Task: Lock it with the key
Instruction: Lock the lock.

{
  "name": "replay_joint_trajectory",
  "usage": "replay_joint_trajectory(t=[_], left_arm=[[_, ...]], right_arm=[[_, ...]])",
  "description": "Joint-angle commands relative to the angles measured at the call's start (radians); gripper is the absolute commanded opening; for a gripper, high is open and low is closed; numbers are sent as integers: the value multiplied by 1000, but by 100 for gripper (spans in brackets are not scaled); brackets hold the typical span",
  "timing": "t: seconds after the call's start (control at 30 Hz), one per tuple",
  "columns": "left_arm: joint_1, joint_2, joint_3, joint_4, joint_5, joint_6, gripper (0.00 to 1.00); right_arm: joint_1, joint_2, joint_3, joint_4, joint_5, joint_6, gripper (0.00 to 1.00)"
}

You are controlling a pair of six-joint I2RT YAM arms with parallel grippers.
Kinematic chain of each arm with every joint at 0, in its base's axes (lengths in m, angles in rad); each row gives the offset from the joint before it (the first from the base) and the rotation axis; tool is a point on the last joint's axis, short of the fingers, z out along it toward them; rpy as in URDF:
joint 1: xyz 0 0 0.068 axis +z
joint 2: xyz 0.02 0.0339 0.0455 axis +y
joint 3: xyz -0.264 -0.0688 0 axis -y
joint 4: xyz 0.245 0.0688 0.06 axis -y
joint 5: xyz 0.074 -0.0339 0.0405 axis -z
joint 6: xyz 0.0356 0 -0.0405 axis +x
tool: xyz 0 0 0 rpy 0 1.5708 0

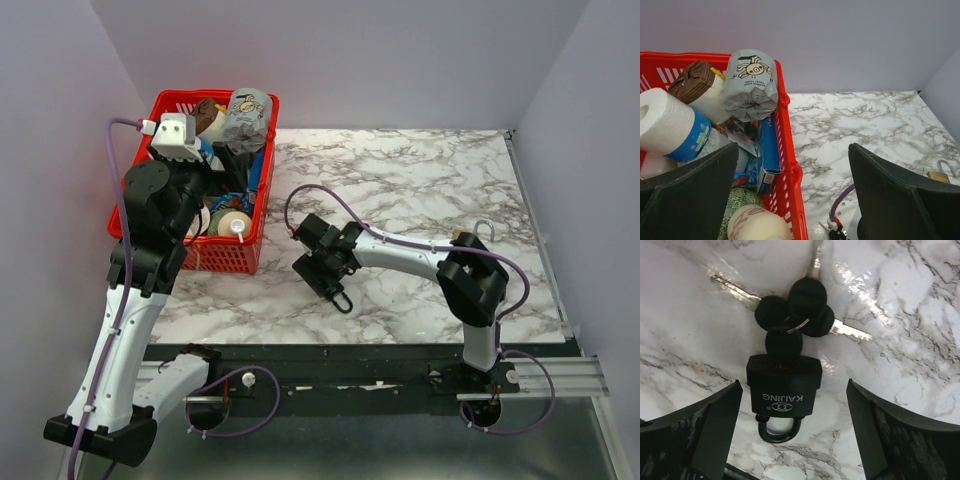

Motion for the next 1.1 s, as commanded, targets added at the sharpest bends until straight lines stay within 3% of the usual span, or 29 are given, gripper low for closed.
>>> replay_joint_trajectory(t=[0.0,0.37,0.47,0.57,0.6,0.67,0.7,0.77,0.93,1.07], left_arm=[[8,-23,-27,9,-34,-8,99],[10,-26,-30,-3,-27,-15,99],[10,-25,-35,0,-16,-6,99],[10,-23,-39,-10,-5,5,99],[10,-20,-36,-29,7,6,99],[10,-14,-24,-44,45,14,99],[11,-13,-21,-58,103,27,99],[10,-14,-26,-57,188,52,99],[8,-31,-69,17,401,51,99],[3,-3,-64,57,467,46,99]], right_arm=[[3,47,57,-33,64,61,92],[3,96,21,-45,-11,99,86],[5,114,35,-50,-12,104,80],[3,117,41,-57,-22,107,62],[2,111,40,-59,-21,108,49],[-12,85,37,-59,-24,95,34],[-21,47,31,-59,-27,88,16],[-60,-13,23,-48,-36,79,2],[-176,-247,20,-4,-125,71,1],[-315,-398,34,59,-163,87,1]])
